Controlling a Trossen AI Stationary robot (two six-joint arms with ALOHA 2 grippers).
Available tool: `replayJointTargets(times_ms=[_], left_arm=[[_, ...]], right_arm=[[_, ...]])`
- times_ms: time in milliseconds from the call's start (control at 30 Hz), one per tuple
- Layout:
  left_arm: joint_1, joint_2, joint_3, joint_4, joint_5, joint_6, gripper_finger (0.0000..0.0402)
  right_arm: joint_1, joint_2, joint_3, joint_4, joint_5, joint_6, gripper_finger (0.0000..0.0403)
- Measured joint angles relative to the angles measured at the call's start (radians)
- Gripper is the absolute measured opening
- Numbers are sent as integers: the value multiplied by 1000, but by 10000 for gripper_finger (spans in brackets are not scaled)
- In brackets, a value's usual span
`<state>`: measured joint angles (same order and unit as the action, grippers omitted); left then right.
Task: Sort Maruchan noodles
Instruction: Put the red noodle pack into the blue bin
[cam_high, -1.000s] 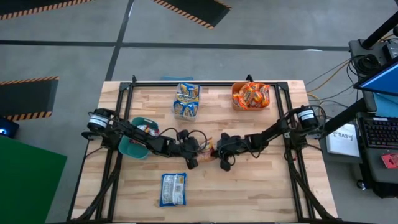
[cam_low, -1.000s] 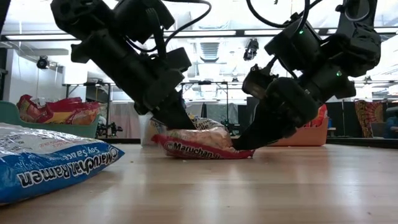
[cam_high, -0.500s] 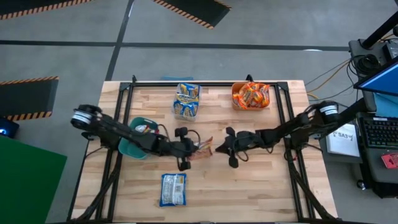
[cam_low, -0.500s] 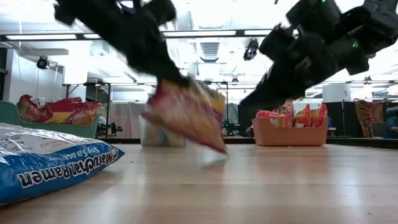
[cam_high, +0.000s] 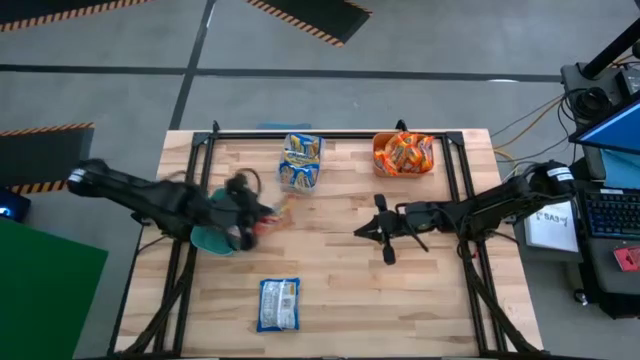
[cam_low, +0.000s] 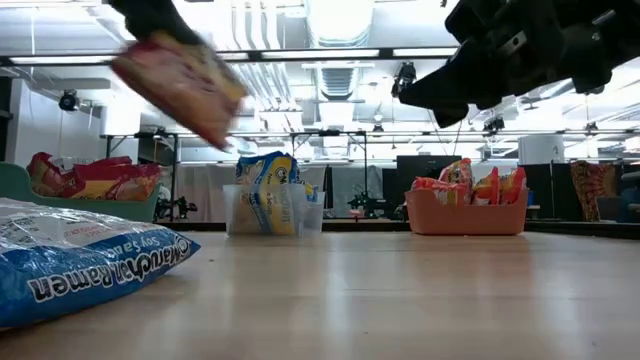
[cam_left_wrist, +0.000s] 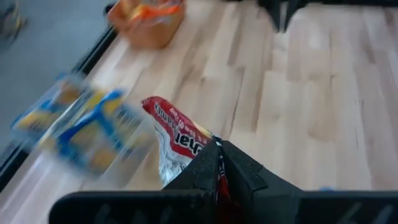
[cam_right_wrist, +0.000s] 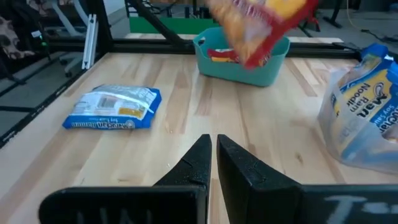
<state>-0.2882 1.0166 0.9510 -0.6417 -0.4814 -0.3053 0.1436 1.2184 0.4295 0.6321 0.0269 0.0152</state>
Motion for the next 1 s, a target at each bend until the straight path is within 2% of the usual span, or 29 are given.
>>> replayJointTargets(times_ms=[167, 400, 533, 700, 900, 1000], left_arm=[[2, -55, 194, -451, -6, -206, 0], [2, -20, 422, -933, -8, -538, 0], [3, -34, 415, -879, -10, -522, 0], [4, -5, 364, -920, -7, -580, 0], [2, 34, 192, -872, 135, -595, 0], [1, 60, 86, -831, 151, -598, 0]], right_arm=[[0, 17, -5, 1, 0, -2, 18], [0, 62, -6, 7, 0, 9, 18], [0, 82, -6, 10, 0, 10, 18], [0, 107, -2, 14, 0, 16, 18], [0, 145, 2, 24, 0, 29, 18], [0, 161, 0, 38, 0, 35, 18]])
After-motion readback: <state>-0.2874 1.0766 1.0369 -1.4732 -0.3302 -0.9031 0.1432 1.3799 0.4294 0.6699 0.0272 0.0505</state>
